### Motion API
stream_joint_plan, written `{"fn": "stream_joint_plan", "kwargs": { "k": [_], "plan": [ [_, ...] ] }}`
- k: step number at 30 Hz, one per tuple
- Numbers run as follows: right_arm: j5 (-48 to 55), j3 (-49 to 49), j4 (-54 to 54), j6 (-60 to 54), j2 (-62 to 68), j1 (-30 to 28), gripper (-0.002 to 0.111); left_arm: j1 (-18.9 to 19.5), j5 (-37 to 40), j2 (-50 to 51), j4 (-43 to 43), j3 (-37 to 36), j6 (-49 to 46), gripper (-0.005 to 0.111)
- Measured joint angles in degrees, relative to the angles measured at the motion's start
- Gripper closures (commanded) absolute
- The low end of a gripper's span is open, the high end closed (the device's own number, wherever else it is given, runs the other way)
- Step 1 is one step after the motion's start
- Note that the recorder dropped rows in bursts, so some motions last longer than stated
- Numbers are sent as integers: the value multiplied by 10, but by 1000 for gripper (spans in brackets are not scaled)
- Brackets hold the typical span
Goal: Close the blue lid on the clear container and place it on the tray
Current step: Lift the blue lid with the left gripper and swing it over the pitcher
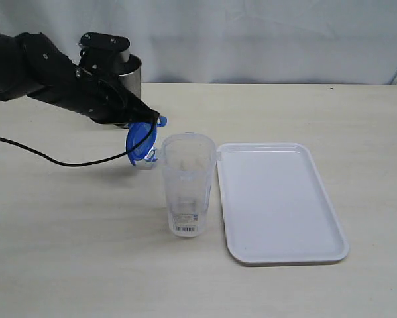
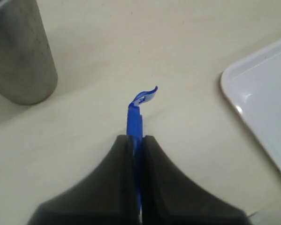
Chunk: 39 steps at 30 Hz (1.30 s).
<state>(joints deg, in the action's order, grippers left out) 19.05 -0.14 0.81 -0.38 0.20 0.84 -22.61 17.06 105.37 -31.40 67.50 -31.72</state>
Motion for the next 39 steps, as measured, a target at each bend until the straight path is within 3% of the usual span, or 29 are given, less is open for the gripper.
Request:
{"fn": "stream_joint_plan", "kwargs": {
  "k": [17, 23, 31, 39],
  "plan": [
    [0, 0, 0, 0, 0, 0, 104, 0, -71, -126, 181, 0, -34, 107],
    [0, 0, 0, 0, 0, 0, 104, -15, -104, -127, 188, 0, -163, 107],
    [0, 0, 0, 0, 0, 0, 104, -101, -162, -129, 189, 0, -393, 107],
    [0, 0, 0, 0, 0, 0, 104, -110, -163, -142, 189, 0, -435, 107]
  ]
}}
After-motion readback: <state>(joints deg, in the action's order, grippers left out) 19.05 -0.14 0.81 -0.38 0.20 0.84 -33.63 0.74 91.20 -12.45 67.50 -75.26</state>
